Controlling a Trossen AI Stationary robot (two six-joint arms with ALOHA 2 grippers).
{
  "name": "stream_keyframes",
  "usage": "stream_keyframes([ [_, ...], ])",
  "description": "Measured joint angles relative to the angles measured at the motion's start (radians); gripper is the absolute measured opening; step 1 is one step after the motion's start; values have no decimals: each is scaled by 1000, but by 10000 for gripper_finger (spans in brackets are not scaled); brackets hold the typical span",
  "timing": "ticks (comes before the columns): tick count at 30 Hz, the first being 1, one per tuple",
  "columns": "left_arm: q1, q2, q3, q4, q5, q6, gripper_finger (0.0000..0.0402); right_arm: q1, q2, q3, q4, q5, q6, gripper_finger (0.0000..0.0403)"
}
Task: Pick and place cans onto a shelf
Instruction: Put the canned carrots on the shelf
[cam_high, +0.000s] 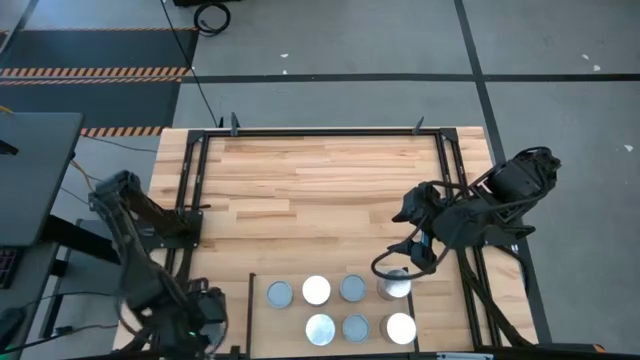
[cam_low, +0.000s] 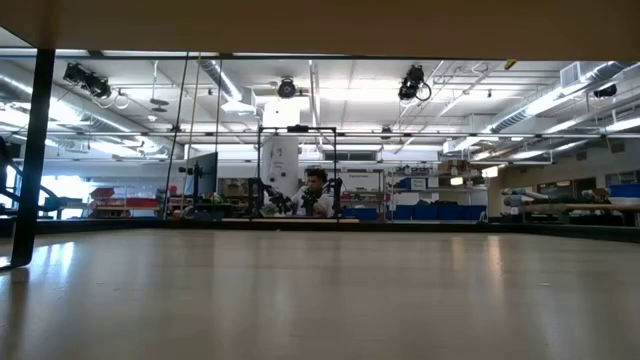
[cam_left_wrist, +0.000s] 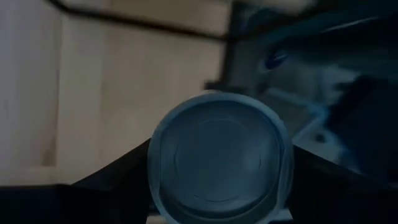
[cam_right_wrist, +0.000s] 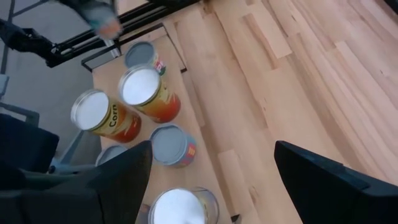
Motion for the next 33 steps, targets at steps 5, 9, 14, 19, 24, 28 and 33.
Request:
stream_keyframes([
  [5, 26, -15, 271, -105, -95, -5, 284, -29, 0, 0, -3, 0, -11, 345],
  [9, 57, 22, 412, -108, -223, 91, 284, -45, 0, 0, 4, 0, -20, 345],
  [14, 97, 150, 526, -128, -209, 269, 284, -50, 0, 0, 3, 0, -28, 345],
  [19, 124, 273, 672, -183, -215, 455, 284, -50, 0, 0, 2, -4, -43, 345],
  [24, 143, 364, 783, -184, -257, 597, 284, -50, 0, 0, -18, -35, -51, 345],
  [28, 146, 419, 800, -190, -286, 665, 285, -47, 0, 0, -31, -61, -50, 345],
  [33, 160, 470, 799, -221, -280, 663, 285, -21, 0, 0, -31, -61, -26, 345],
])
